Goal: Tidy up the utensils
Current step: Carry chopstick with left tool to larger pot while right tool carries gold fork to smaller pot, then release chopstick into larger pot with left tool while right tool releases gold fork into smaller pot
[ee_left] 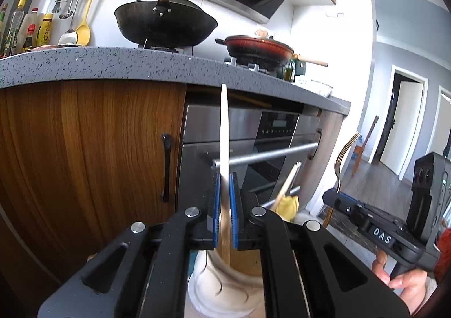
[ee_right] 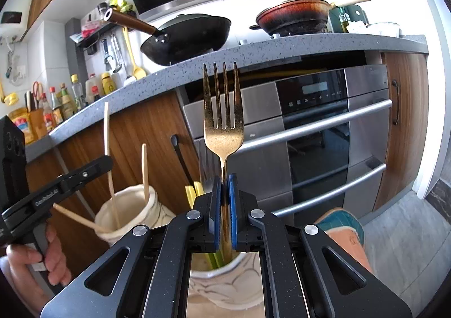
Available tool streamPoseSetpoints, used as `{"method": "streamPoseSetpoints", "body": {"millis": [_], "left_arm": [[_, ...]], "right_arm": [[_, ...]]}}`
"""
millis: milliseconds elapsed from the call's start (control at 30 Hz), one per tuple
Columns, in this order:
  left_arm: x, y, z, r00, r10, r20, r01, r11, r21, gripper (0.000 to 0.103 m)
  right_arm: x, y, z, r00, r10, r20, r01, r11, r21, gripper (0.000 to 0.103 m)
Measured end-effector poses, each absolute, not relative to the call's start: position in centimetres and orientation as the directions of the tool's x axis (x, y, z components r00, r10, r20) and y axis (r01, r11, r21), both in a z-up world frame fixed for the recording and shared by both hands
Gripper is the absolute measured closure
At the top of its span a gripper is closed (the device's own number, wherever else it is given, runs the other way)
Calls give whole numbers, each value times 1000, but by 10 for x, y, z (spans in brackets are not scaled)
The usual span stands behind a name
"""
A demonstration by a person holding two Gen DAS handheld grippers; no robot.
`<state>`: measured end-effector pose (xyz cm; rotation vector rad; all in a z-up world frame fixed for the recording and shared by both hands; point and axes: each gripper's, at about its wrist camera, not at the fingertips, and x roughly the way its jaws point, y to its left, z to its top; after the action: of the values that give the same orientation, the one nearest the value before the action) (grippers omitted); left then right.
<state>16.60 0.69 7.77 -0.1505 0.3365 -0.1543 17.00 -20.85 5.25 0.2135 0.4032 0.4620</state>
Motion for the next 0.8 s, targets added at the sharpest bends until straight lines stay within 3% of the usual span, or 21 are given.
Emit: {"method": "streamPoseSetpoints", "body": {"millis": [433,800], "left_arm": [[148,10,74,899,-230,-373,169,967,-190,97],[152,-2,65,886,-211,-412,162,975,-150,96]], "right_arm": [[162,-217,57,806,506,-307,-416,853,316,96],[173,-211,46,789,476,-389,-388,877,285,96]]}}
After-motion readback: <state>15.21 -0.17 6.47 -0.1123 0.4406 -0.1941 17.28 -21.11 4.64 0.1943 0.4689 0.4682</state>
